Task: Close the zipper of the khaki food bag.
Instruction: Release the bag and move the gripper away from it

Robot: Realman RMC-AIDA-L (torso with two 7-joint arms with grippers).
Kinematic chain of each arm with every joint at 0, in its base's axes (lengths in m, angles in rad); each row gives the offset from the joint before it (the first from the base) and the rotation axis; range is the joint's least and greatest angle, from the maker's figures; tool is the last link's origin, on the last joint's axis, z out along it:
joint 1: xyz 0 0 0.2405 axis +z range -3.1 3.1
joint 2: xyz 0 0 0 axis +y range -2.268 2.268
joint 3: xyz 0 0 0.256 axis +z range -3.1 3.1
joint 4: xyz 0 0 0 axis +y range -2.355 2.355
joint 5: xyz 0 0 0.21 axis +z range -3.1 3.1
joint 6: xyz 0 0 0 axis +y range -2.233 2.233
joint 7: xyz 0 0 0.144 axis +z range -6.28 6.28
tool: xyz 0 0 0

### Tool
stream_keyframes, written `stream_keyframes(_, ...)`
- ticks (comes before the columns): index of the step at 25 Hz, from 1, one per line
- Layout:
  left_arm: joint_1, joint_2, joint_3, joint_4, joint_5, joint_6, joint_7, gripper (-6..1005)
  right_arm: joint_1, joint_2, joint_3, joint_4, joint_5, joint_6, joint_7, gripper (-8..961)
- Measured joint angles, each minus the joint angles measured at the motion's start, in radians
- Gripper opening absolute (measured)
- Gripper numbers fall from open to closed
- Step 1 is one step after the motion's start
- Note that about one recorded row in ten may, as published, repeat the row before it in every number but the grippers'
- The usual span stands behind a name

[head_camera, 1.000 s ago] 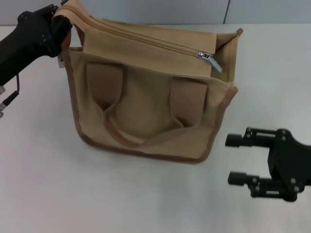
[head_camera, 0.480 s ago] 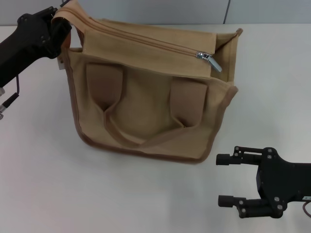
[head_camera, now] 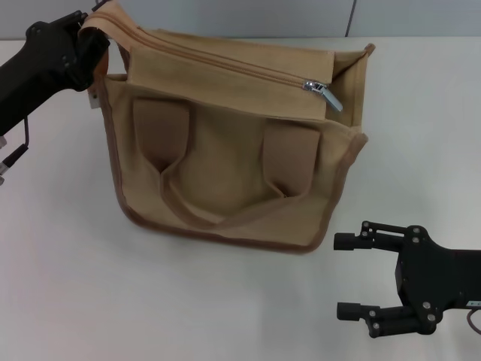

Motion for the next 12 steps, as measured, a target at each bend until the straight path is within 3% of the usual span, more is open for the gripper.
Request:
stream_keyframes(7, 0.000, 0.004, 0.016, 0.006, 0.008, -0.020, -0.042, 96, 0.008, 0.000, 0.003, -0.001, 0.003, 0.006, -0.001, 814)
stream_keyframes(12, 0.028, 0.035, 0.024, 0.041, 0.040, -0.019, -0.139, 105, 0.020, 0.000, 0.001, 0.000, 0.003, 0.009, -0.001, 814)
